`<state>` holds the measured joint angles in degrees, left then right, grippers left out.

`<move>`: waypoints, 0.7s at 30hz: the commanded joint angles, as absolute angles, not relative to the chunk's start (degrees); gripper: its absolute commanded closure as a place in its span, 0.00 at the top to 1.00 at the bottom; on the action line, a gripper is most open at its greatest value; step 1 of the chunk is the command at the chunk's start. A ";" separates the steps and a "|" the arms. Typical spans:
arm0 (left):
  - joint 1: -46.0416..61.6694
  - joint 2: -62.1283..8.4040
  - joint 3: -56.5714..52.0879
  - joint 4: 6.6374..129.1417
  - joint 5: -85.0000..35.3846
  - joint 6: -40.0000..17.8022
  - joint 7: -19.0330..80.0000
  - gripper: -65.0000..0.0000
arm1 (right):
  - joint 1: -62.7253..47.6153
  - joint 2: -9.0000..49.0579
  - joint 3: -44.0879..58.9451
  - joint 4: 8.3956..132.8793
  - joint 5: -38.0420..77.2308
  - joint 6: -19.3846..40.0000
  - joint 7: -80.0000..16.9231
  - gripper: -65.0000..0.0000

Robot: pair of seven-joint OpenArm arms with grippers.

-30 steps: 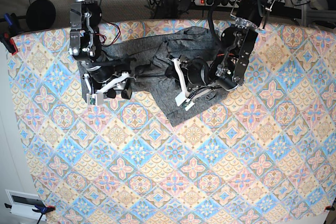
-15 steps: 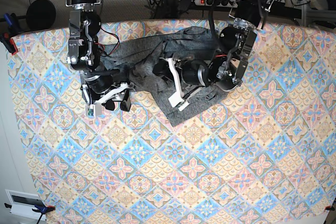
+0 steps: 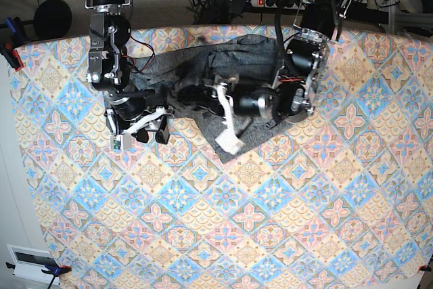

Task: Layout the t-shirt on the table in an organized manner, then fold the t-shirt properly

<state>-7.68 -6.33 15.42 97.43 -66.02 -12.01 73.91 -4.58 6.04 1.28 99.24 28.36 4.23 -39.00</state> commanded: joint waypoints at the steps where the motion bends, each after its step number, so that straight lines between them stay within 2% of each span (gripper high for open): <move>1: -9.01 -6.90 13.32 98.24 -67.47 -12.35 72.92 0.26 | -3.74 6.37 1.45 100.09 28.70 4.53 -37.67 0.49; 13: -4.09 -17.27 6.02 98.24 -66.33 -12.00 72.84 0.25 | -3.74 6.37 1.27 100.09 28.70 4.53 -37.67 0.49; 16: -2.86 -16.66 6.37 98.24 -62.99 -11.91 72.84 0.25 | -3.74 6.37 1.27 100.09 28.70 4.53 -37.67 0.49; 21: -3.12 -11.30 11.47 98.24 -54.20 -11.91 72.92 0.25 | -3.74 6.37 1.27 100.09 28.70 4.53 -37.67 0.49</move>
<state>-2.17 -11.27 11.62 97.43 -52.90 -11.66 73.49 -4.56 6.04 1.21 99.22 28.36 4.23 -38.96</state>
